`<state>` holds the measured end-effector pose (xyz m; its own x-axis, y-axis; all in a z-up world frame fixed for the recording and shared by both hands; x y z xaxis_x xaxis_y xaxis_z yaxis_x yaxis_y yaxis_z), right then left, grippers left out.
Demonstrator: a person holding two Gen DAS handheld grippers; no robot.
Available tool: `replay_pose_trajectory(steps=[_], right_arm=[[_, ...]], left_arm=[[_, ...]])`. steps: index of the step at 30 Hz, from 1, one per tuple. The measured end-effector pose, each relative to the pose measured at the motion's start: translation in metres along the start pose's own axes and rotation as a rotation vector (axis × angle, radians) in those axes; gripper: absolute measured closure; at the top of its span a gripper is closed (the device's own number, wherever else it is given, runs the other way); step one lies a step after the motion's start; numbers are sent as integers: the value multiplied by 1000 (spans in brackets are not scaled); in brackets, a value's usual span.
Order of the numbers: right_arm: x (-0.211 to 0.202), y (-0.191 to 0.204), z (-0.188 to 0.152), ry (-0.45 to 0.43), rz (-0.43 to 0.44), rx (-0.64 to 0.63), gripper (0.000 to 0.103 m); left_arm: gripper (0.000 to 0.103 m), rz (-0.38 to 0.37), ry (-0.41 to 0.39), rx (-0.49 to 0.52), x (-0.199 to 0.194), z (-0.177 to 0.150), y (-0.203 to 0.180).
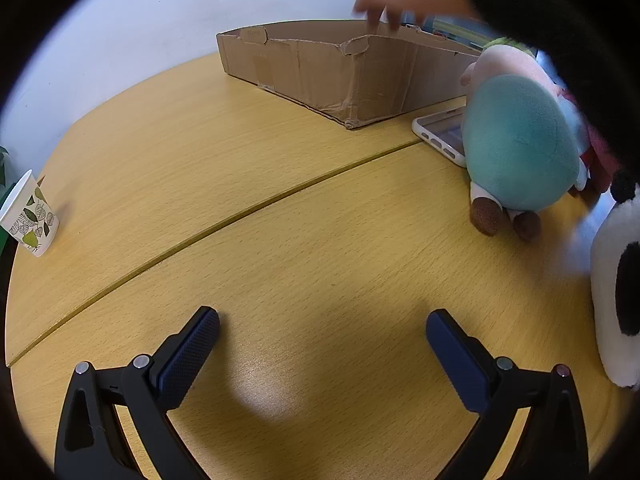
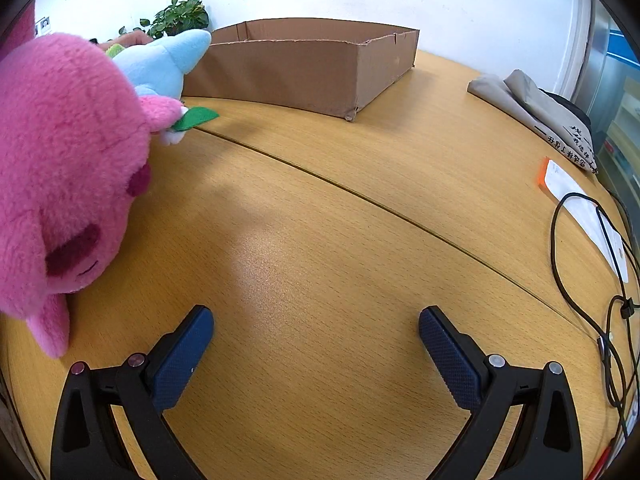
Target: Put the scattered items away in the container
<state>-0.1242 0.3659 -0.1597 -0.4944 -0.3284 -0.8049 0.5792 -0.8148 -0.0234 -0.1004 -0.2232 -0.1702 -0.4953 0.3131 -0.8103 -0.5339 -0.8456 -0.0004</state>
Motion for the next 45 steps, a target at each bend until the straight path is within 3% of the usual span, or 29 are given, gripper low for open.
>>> replay_pose_trajectory(steps=[45], right_arm=[[0,0,0,0,2,-2,0]], left_arm=[[0,9,0,-14,1,2,-2]])
Point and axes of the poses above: each gripper's, at about its wrist camera, not at the fingertips, and x roughly the way its jaws point, y to its left, z to its top, the point moved 9 cm from there along x, roughly the way its jaws point
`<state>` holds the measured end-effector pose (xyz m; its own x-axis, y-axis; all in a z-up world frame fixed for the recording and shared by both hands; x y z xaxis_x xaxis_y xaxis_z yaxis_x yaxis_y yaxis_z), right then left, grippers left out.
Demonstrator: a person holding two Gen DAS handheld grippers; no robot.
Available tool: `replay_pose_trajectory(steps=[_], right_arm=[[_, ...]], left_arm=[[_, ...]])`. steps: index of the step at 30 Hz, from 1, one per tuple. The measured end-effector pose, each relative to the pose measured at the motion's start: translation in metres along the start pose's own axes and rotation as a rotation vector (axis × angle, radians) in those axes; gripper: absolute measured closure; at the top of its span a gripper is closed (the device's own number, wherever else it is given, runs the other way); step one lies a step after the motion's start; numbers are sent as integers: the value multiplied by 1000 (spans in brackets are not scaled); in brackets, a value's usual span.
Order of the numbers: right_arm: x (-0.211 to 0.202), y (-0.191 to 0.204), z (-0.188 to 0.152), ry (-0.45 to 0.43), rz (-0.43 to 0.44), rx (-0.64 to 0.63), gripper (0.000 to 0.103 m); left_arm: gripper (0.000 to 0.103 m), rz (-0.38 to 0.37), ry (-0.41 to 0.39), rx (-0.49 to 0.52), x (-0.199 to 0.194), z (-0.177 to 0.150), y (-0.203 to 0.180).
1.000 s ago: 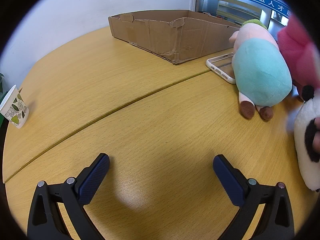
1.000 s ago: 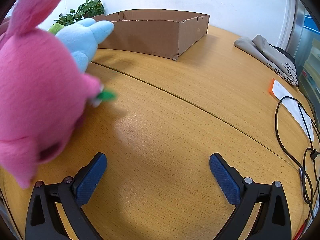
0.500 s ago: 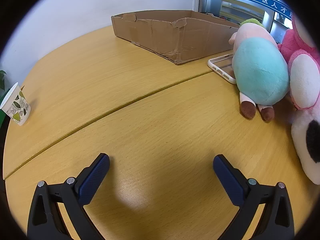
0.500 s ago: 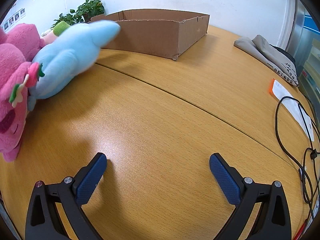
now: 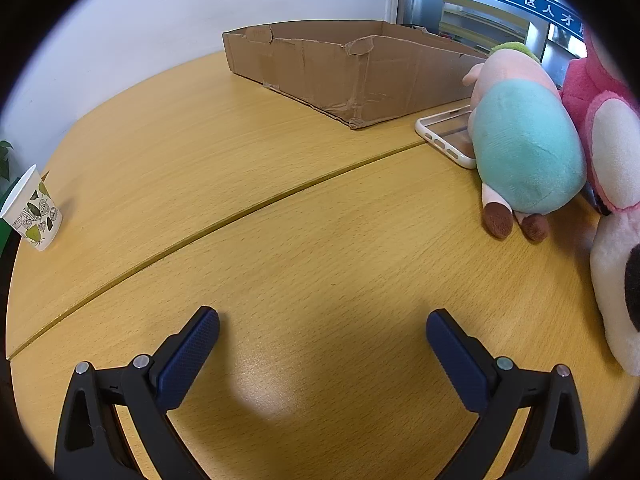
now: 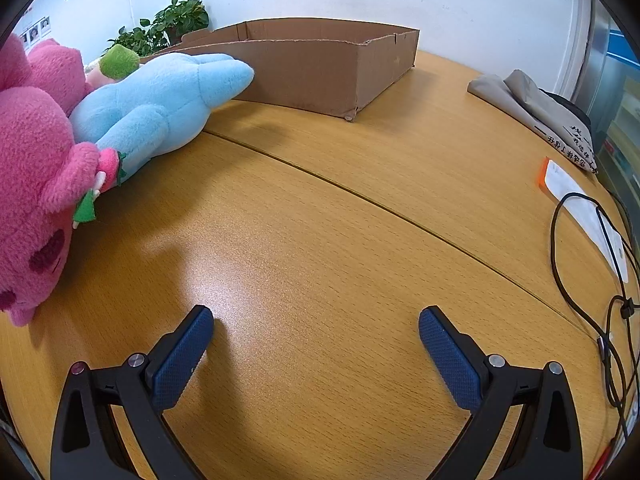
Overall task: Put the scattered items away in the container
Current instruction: 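Move both tools toward the large pink plush bear lying on the table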
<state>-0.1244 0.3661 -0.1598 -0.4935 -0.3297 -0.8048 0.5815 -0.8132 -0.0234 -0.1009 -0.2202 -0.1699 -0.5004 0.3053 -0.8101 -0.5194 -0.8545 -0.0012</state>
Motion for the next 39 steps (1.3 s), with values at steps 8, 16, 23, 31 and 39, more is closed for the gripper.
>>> replay_pose_trajectory(steps=[8,16,23,31,39], right_arm=[[0,1,1,0,-13,16,0],[-2,1,-1,3,-61,81,0],[-14,11,-15,5,-167,223,0],[-17,14,-21,6,-182,244,0],[-46,35,-46,-18,-300,306,0]], left_arm=[[0,-20,0,26,0,-3,-1],[0,6,0,-8,-4,-5,1],[0,104,0,-144,-12,-15,-9],[0,302,-14,-287,-35,-31,-14],[0,432,-325,-518,-150,-1,-68]])
Point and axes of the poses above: each gripper's, at about its wrist camera, not at the fingertips, and x roughly the way its jaws point, y to its left, z to its top, the point moved 9 cm from there along x, roughly the way its jaws point
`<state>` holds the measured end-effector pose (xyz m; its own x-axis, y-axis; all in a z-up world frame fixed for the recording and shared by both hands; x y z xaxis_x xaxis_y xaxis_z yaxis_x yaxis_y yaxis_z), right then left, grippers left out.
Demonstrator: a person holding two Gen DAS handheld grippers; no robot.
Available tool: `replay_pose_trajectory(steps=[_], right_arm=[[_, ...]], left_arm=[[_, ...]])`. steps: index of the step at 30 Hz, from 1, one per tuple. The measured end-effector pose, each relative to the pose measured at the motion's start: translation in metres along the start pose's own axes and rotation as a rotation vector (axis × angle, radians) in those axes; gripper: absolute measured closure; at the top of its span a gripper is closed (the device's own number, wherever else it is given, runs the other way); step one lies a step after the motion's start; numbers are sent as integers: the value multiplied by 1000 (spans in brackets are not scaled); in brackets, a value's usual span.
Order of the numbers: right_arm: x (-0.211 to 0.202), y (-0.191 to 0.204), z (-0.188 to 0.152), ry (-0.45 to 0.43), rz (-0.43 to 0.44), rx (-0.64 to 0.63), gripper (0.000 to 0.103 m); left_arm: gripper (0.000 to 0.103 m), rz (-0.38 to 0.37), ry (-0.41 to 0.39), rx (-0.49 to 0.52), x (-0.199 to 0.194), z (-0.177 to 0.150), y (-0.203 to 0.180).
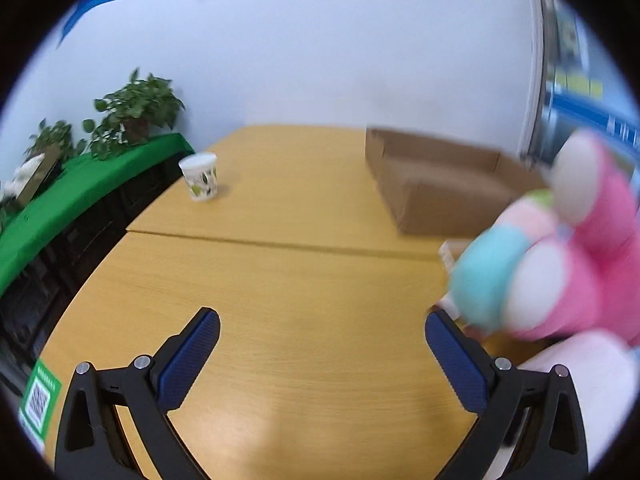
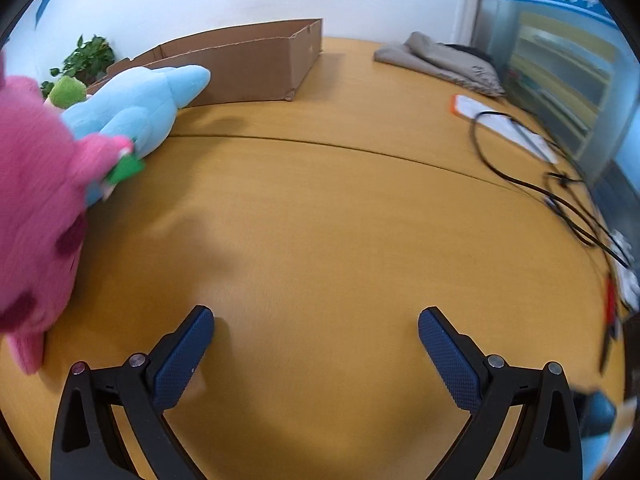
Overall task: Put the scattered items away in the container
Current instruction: 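Move both tools toward the large pink plush bear lying on the table, then close both grippers on the pink plush bear's body from either side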
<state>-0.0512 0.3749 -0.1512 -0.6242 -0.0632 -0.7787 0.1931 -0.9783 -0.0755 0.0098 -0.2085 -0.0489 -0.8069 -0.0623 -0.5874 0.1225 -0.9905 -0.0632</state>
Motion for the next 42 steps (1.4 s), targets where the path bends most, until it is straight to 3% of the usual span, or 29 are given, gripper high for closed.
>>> replay_pose_trajectory(steps=[4,10,14,19,21,25,42], right_arm=[[-53,14,0,-125,-61,28,0],[-145,44,20,-352,-78,93,0],[-170,66,22,-407,-50,156,0],[-170,106,11,-394,52,189,0],[-163,120,10,-369,45,165,0],[-157,139,10,-361,47,129,0],[-148,143,8,-335,8,109,0]], left_arm=[[0,20,-49,-20,-50,16,-42],[0,-136,-106,101,-82,11,-119],[0,-257,-86,96,-83,0,-151],[0,-319,-90,94,-87,-9,-169],[0,-336,-79,87,-85,-13,-169],[0,-298,-79,93,-85,-17,-167],[0,-301,-63,99,-79,-17,-178]])
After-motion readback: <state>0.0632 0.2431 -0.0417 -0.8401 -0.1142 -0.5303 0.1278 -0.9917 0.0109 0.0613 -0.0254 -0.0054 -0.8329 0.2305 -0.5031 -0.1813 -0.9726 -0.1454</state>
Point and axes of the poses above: each gripper's, at about its wrist camera, not at the fingertips, and x roughly the way its jaws point, y to its left, z to its top, the point moved 9 cm from there along x, roughly the way its jaws point
